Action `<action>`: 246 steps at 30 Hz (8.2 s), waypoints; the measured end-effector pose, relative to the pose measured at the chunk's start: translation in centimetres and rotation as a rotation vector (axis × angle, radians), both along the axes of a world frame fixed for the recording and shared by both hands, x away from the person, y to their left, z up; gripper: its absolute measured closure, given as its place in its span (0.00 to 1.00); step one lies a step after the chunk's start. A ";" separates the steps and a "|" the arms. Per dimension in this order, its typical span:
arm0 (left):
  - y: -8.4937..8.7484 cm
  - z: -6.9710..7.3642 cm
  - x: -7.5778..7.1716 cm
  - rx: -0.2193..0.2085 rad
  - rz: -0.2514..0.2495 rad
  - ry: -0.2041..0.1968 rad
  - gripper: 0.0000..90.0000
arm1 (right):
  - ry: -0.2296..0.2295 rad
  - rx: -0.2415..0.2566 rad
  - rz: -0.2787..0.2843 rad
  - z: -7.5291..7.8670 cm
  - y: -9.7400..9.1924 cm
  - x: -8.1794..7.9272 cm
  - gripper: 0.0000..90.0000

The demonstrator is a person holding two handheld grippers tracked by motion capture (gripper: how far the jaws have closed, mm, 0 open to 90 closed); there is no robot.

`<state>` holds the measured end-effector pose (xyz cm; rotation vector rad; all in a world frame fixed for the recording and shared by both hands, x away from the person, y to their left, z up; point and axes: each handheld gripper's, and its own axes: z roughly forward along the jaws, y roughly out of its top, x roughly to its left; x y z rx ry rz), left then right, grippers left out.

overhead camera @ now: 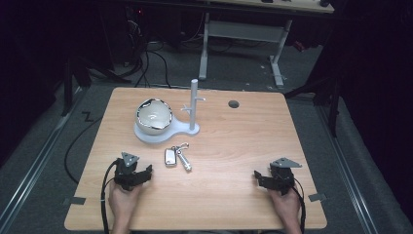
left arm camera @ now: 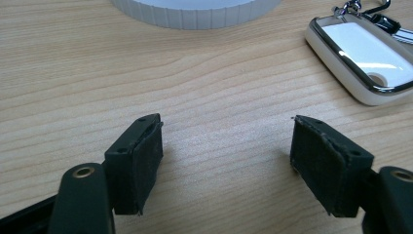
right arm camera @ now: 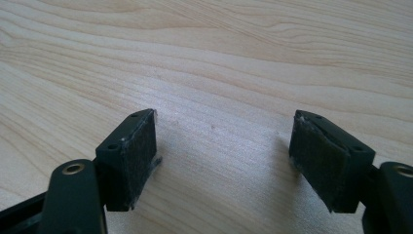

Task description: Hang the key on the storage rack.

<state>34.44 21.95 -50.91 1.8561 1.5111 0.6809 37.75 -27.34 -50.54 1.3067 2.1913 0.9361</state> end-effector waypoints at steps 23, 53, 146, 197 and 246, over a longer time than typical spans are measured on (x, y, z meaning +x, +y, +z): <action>0.0 0.0 0.0 -0.003 -0.008 0.003 0.30 | 0.000 0.000 -0.001 0.0 0.0 0.0 0.28; -1.7 1.5 0.2 -0.061 -0.094 0.020 0.21 | 0.000 -0.001 0.002 0.0 0.0 0.0 0.28; -6.4 10.8 3.3 -0.042 -0.266 -0.232 0.57 | 0.002 0.002 0.007 0.0 0.0 -0.1 0.28; -6.1 16.3 7.6 -0.113 -0.283 -0.278 0.57 | 0.002 0.002 0.008 0.0 0.0 -0.1 0.28; -7.3 15.7 11.5 -0.142 -0.225 -0.283 0.57 | 0.002 0.001 0.010 0.0 0.0 -0.1 0.28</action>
